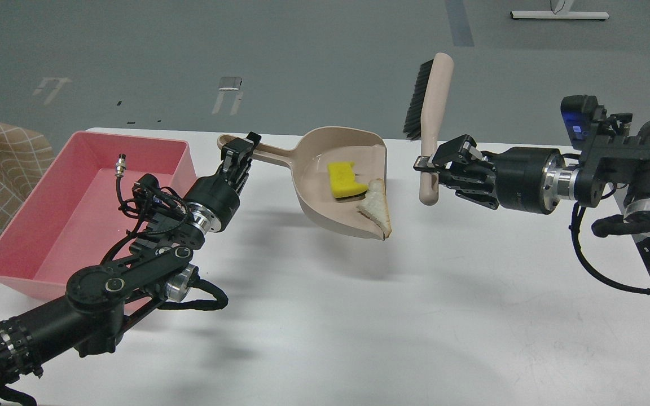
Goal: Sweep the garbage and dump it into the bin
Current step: 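Lift the dustpan with the left gripper over the pink bin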
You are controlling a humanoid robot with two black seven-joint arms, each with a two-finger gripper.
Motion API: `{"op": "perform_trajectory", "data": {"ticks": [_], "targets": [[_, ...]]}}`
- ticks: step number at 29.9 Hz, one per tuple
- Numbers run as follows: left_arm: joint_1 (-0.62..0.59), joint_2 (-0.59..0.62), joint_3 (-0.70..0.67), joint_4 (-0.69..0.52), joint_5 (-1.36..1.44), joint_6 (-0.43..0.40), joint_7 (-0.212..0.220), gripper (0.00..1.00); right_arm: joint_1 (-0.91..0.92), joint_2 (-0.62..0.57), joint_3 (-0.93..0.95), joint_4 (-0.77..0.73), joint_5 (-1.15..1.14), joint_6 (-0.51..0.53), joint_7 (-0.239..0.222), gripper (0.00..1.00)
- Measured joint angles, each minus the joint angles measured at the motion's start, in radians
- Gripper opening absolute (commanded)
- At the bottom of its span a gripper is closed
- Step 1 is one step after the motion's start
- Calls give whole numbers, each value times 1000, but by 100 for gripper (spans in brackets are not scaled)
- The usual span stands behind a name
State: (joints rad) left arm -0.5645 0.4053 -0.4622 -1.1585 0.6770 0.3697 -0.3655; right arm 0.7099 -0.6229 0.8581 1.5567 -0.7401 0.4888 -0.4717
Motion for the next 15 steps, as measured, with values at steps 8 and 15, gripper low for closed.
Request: {"op": "perform_trajectory", "data": {"ticks": [8, 15], "targets": [[-6, 64, -52, 0, -44, -34, 0, 0, -15, -58, 17, -14, 1, 0, 3, 0], [-26, 97, -81, -1, -80, -61, 0, 0, -46, -89, 18, -25, 1, 0, 5, 0]]}}
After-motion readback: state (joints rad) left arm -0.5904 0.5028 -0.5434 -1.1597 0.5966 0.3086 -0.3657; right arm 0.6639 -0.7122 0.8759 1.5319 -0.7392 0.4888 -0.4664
